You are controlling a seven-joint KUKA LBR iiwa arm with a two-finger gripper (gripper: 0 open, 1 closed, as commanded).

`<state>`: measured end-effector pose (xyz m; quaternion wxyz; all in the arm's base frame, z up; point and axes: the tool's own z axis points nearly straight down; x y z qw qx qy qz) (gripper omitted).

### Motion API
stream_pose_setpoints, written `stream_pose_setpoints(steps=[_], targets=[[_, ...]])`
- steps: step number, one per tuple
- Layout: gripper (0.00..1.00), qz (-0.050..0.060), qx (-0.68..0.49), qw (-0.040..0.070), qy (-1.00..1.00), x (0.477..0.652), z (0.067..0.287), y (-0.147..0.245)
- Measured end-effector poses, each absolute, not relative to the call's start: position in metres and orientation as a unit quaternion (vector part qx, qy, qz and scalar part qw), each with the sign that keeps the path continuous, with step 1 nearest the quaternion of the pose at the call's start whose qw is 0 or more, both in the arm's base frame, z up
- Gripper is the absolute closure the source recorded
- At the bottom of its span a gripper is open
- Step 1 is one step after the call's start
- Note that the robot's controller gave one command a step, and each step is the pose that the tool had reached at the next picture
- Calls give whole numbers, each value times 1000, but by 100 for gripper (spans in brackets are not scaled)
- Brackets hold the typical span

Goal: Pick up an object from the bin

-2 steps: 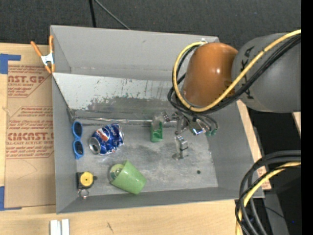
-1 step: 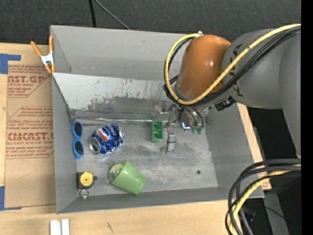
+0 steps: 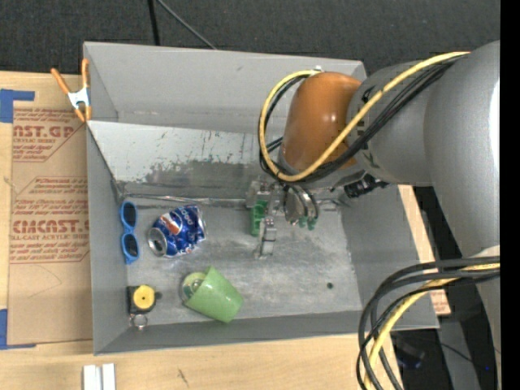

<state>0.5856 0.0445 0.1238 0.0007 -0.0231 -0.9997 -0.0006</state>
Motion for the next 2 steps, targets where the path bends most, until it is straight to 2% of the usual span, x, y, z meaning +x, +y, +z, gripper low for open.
stream_pose_setpoints(steps=[1, 2], targets=[[0, 0, 99, -3, -995, 592, 164, 44], [0, 0, -150, 0, -989, 579, 153, 22]])
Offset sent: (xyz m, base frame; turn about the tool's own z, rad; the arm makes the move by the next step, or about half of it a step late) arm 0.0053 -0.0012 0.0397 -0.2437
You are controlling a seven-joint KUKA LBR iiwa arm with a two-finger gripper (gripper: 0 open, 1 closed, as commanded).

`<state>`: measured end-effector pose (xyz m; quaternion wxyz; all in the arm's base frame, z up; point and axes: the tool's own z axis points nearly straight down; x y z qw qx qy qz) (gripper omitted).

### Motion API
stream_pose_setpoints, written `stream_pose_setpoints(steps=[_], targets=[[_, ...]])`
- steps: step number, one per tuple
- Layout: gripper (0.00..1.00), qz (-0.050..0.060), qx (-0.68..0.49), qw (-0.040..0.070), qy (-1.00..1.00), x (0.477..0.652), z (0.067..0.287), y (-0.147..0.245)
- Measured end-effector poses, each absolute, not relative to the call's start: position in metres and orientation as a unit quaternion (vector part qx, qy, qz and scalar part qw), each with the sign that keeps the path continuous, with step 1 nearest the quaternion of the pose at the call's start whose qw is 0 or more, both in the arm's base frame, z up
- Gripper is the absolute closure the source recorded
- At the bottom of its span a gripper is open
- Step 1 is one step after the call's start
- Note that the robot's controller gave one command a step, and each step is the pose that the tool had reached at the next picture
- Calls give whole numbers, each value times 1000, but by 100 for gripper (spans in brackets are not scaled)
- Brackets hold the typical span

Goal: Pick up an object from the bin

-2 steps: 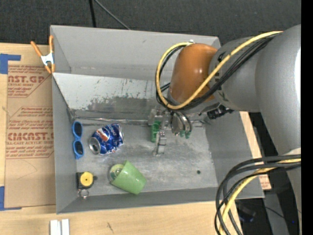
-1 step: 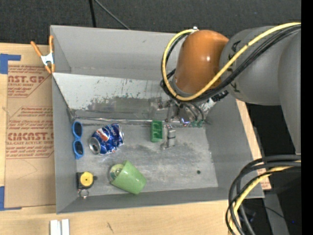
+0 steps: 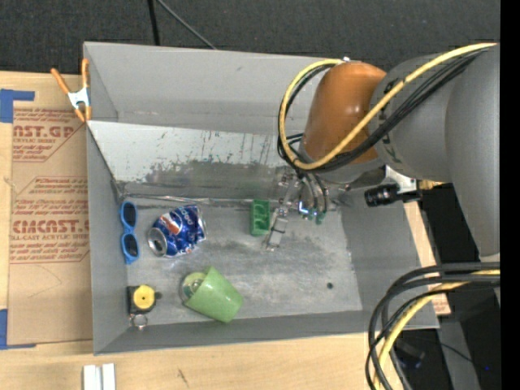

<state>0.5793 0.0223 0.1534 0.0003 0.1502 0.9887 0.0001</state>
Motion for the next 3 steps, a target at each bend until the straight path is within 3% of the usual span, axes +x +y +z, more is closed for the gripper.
stream_pose_setpoints(steps=[1, 2, 3], targets=[[0, 0, 202, -2, 979, 585, 67, 18], [100, 0, 202, 1, 979, 586, 71, 18], [100, 2, 181, 4, 984, 567, 239, 37]])
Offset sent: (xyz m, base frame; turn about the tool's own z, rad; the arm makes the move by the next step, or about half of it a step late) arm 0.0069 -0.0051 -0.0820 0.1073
